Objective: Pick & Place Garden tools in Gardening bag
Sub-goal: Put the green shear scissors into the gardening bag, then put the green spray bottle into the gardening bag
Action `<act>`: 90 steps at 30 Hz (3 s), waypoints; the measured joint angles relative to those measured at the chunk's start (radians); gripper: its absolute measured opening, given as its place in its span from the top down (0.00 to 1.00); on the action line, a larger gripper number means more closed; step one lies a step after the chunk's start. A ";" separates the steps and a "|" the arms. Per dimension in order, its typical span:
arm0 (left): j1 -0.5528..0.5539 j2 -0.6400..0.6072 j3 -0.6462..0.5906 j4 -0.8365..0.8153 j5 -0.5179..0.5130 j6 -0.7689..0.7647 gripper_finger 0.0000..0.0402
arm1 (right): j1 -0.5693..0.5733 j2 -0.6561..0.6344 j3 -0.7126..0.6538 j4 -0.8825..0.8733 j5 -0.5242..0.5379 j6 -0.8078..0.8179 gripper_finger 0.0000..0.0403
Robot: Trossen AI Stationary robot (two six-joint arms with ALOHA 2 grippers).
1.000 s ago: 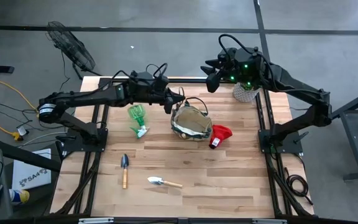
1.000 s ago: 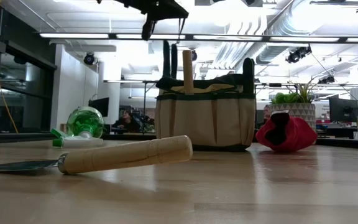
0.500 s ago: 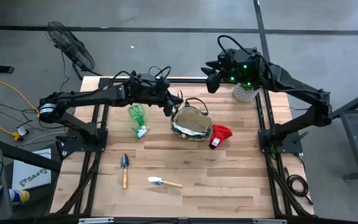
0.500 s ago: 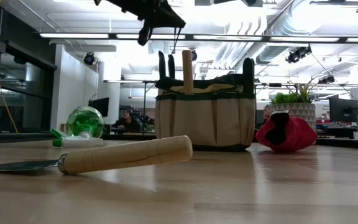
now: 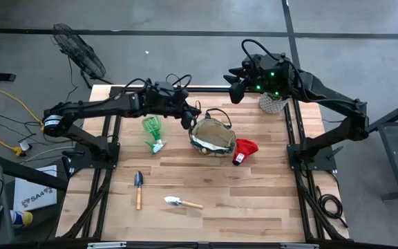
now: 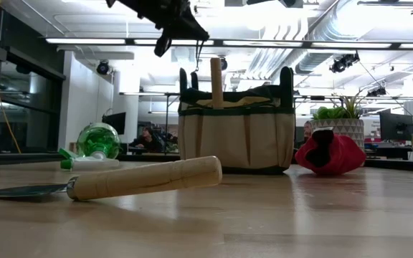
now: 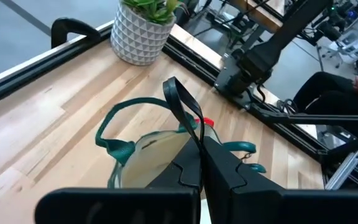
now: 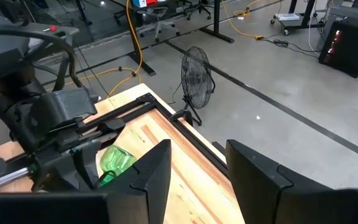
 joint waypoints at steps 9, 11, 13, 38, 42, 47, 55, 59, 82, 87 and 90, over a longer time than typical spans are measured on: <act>-0.003 0.051 -0.002 0.012 0.084 -0.002 1.00 | 0.000 0.000 0.000 -0.002 0.000 0.000 0.64; -0.002 0.057 -0.001 0.016 0.086 -0.008 1.00 | 0.000 0.000 0.000 -0.002 0.000 0.000 0.64; -0.003 0.057 -0.001 0.015 0.091 -0.009 1.00 | 0.000 0.000 0.000 -0.005 0.001 0.000 0.64; 0.056 0.056 0.000 -0.050 0.145 0.052 1.00 | 0.000 0.000 0.000 -0.018 0.000 0.000 0.64; 0.058 0.056 0.000 -0.030 0.141 0.052 1.00 | 0.000 0.000 0.000 -0.019 0.000 0.000 0.64; 0.055 0.068 0.001 -0.036 0.169 0.052 1.00 | 0.000 0.000 0.000 -0.022 0.000 0.000 0.64; 0.056 0.069 0.001 -0.016 0.190 0.044 0.99 | 0.000 0.000 0.000 -0.027 0.000 0.000 0.64; 0.056 0.069 0.001 -0.018 0.199 0.053 0.94 | 0.000 0.000 0.000 -0.028 0.000 0.000 0.64; 0.069 0.068 0.162 -0.203 0.088 0.223 0.59 | 0.000 0.000 0.000 -0.116 -0.003 0.051 0.64; 0.126 0.054 0.164 -0.263 0.113 0.237 0.59 | 0.000 -0.004 0.000 -0.206 -0.004 0.059 0.64; 0.177 0.043 0.163 -0.305 0.135 0.254 0.59 | 0.000 -0.006 0.000 -0.245 -0.003 0.078 0.64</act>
